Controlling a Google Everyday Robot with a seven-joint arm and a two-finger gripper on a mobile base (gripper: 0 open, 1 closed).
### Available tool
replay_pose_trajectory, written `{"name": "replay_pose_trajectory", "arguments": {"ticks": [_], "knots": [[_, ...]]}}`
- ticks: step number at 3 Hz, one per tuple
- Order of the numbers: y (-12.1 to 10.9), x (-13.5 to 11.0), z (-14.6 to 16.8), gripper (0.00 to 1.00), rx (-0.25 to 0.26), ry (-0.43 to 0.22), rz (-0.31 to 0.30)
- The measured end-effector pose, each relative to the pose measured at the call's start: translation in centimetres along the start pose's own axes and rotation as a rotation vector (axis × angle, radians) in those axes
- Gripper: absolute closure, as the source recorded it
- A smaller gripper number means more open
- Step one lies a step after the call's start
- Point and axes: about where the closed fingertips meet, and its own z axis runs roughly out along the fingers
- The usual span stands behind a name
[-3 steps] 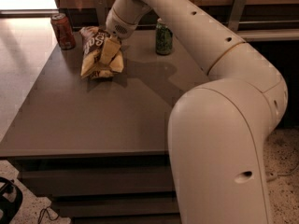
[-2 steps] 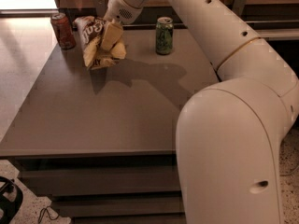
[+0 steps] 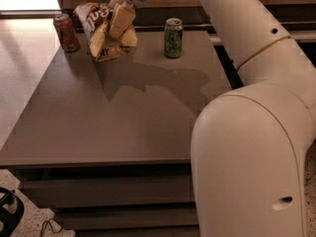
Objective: Pick brown chip bag
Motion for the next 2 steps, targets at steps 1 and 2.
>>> {"name": "replay_pose_trajectory", "arguments": {"ticks": [1, 2], "knots": [[-1.37, -0.12, -2.92, 1.0, 0.057, -0.056, -0.008], [-1.4, -0.1, -2.98, 1.0, 0.058, -0.057, -0.008]]}}
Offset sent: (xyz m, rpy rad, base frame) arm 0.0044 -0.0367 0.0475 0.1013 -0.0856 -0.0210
